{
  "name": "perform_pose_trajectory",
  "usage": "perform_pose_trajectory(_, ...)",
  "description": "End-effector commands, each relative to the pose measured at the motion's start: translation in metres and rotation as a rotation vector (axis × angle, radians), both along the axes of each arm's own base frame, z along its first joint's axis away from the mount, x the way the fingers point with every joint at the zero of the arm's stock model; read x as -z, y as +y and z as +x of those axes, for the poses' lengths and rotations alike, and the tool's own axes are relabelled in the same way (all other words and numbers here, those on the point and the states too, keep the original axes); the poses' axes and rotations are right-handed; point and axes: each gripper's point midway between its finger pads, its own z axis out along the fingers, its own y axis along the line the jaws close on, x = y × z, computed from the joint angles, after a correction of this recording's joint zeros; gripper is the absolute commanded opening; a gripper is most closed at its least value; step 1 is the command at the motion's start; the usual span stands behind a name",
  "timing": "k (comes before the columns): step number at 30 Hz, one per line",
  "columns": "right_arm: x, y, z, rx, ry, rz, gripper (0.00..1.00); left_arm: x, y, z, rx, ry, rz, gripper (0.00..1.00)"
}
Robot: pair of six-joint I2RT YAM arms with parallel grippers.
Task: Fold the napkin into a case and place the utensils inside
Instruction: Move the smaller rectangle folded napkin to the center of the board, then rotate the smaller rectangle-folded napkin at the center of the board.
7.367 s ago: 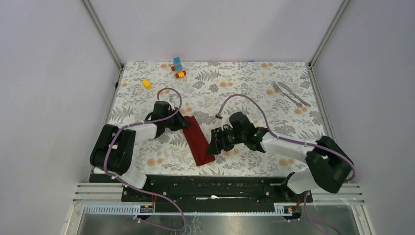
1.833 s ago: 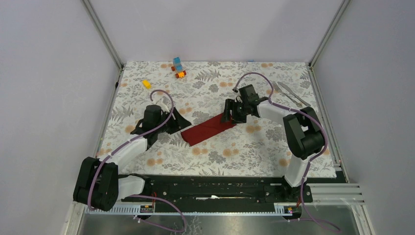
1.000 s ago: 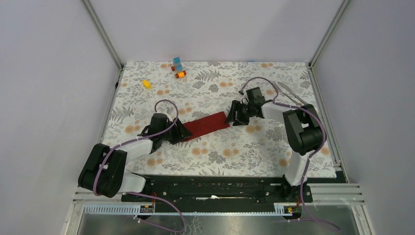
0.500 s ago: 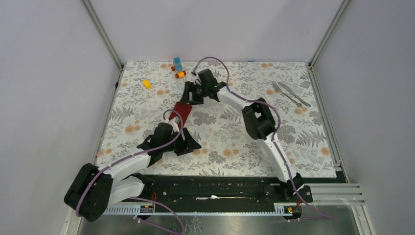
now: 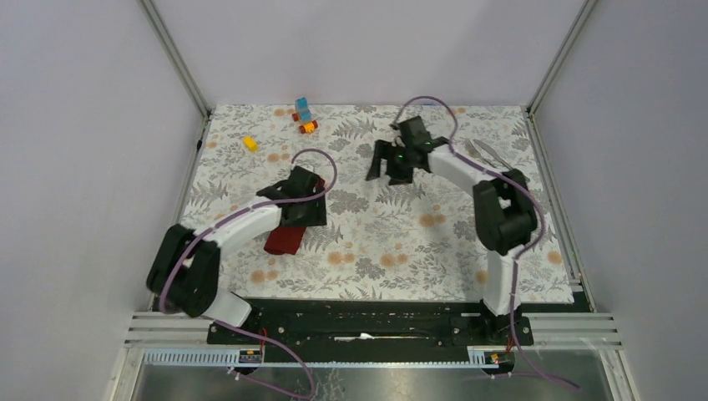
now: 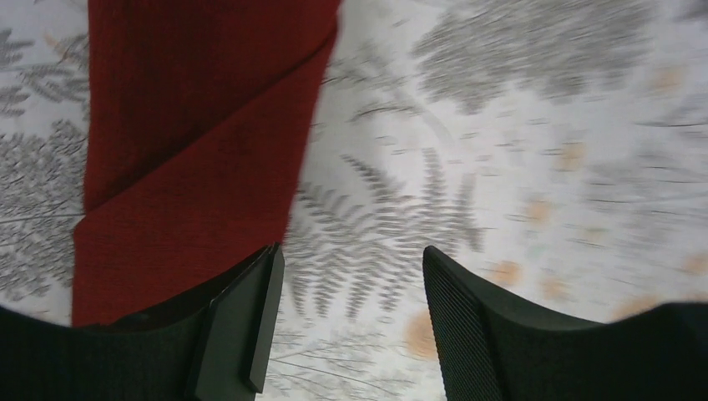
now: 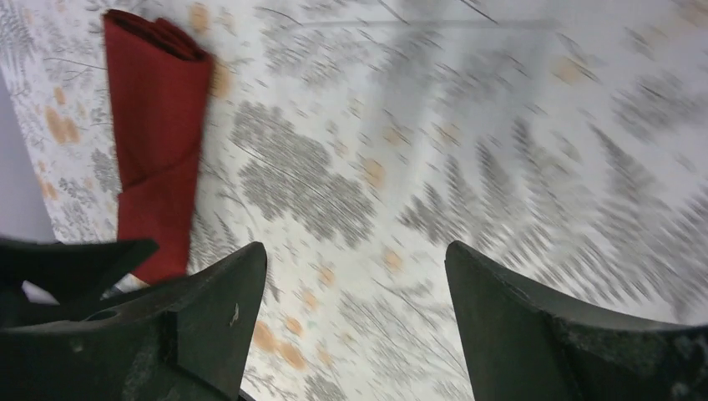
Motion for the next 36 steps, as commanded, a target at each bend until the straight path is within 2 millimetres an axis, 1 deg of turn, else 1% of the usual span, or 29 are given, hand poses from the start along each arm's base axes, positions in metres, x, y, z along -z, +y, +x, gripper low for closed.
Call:
perform_pose_trajectory(1,-0.031,-0.034,-0.023,0.014,-0.098,0.012,0.85,0.019,0.033,0.014,-0.032,0.027,0.24,0.66)
perform_pose_trajectory(2,-0.029,-0.038,-0.032,0.012,-0.099,0.015,0.85,0.023,0.036,0.016,-0.038,0.029,0.264,0.65)
perform_pose_trajectory(3,-0.028,-0.04,-0.045,0.005,-0.095,0.03,0.86,0.026,0.04,0.019,-0.048,0.028,0.29,0.65)
perform_pose_trajectory(5,-0.026,-0.042,-0.061,0.002,-0.092,0.066,0.85,0.032,0.046,0.025,-0.073,0.024,0.333,0.62)
perform_pose_trajectory(7,-0.024,-0.044,-0.074,0.005,-0.092,0.097,0.85,0.037,0.054,0.033,-0.118,0.019,0.365,0.58)
perform_pose_trajectory(9,-0.022,-0.046,-0.083,0.003,-0.089,0.111,0.85,0.04,0.058,0.042,-0.164,0.026,0.354,0.55)
perform_pose_trajectory(13,-0.019,-0.049,-0.092,-0.006,-0.094,0.118,0.85,0.048,0.065,0.063,-0.265,0.035,0.26,0.52)
perform_pose_trajectory(15,-0.019,-0.048,-0.096,-0.015,-0.098,0.129,0.85,0.055,0.072,0.071,-0.34,0.051,0.202,0.48)
perform_pose_trajectory(18,-0.021,-0.047,-0.101,-0.025,-0.104,0.153,0.85,0.061,0.086,0.076,-0.495,0.056,0.085,0.46)
perform_pose_trajectory(19,-0.02,-0.047,-0.103,-0.029,-0.098,0.156,0.85,0.062,0.087,0.076,-0.537,0.051,0.037,0.46)
perform_pose_trajectory(21,-0.022,-0.044,-0.101,-0.038,-0.115,0.179,0.85,0.064,0.085,0.07,-0.617,0.045,-0.055,0.46)
perform_pose_trajectory(23,-0.021,-0.042,-0.103,-0.047,-0.108,0.19,0.85,0.065,0.08,0.059,-0.667,0.038,-0.108,0.46)
perform_pose_trajectory(25,-0.022,-0.04,-0.104,-0.055,-0.106,0.205,0.85,0.069,0.073,0.041,-0.704,0.055,-0.159,0.48)
perform_pose_trajectory(26,-0.023,-0.038,-0.105,-0.06,-0.104,0.214,0.85,0.07,0.067,0.034,-0.72,0.065,-0.21,0.48)
perform_pose_trajectory(27,-0.024,-0.037,-0.106,-0.064,-0.102,0.224,0.85,0.075,0.062,0.021,-0.738,0.086,-0.256,0.49)
perform_pose_trajectory(29,-0.025,-0.035,-0.108,-0.072,-0.096,0.24,0.85,0.071,0.045,0.008,-0.765,0.086,-0.37,0.53)
perform_pose_trajectory(31,-0.025,-0.034,-0.11,-0.075,-0.092,0.25,0.85,0.054,0.023,0.008,-0.768,0.032,-0.524,0.57)
perform_pose_trajectory(33,-0.024,-0.034,-0.113,-0.078,-0.086,0.257,0.85,0.029,0.003,0.014,-0.721,-0.032,-0.615,0.6)
perform_pose_trajectory(34,-0.025,-0.034,-0.114,-0.08,-0.085,0.26,0.85,0.017,-0.008,0.018,-0.676,-0.058,-0.621,0.62)
perform_pose_trajectory(35,-0.025,-0.035,-0.115,-0.082,-0.083,0.261,0.85,0.006,-0.013,0.024,-0.642,-0.089,-0.594,0.64)
perform_pose_trajectory(36,-0.025,-0.035,-0.117,-0.083,-0.081,0.26,0.85,-0.006,-0.021,0.029,-0.581,-0.118,-0.545,0.69)
